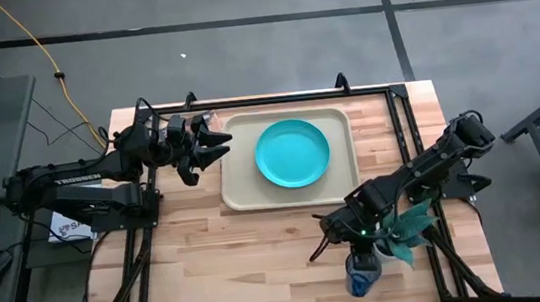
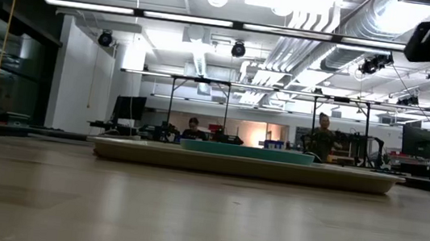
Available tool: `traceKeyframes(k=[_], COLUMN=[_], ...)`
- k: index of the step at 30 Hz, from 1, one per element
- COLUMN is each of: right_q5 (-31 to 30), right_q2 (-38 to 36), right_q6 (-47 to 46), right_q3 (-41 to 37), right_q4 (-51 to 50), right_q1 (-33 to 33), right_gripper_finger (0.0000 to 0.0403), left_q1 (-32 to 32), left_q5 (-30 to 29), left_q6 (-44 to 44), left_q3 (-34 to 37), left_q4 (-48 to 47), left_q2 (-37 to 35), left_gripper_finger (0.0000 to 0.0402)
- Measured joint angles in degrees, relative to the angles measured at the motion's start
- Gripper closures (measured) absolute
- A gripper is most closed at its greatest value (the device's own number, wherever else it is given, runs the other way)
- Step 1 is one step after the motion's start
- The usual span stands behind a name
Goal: Pick and place plate/cup/fork/spoon on tray
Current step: Put the blue cup on the table
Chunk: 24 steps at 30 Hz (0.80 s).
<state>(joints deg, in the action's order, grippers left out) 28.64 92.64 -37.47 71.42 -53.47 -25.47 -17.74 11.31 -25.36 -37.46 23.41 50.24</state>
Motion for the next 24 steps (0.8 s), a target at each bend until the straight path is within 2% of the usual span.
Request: traceKeyframes(k=[8, 24], right_q5=[-14.0, -20.1], right_q2=[0.0, 4.3], right_q6=[-4.5, -11.9], right_q3=[0.0, 0.0], right_q4=[-0.4, -5.2], right_q1=[0.8, 0.7], right_gripper_finger=[0.0396, 0.0394], left_q1=[0.0, 0.0], left_q5=[0.0, 0.0], left_q6=[0.0, 0.0], left_q3=[0.0, 0.0], left_q4=[0.0, 0.0], left_q2=[0.0, 0.0], left_gripper_finger=[0.0232, 0.0232])
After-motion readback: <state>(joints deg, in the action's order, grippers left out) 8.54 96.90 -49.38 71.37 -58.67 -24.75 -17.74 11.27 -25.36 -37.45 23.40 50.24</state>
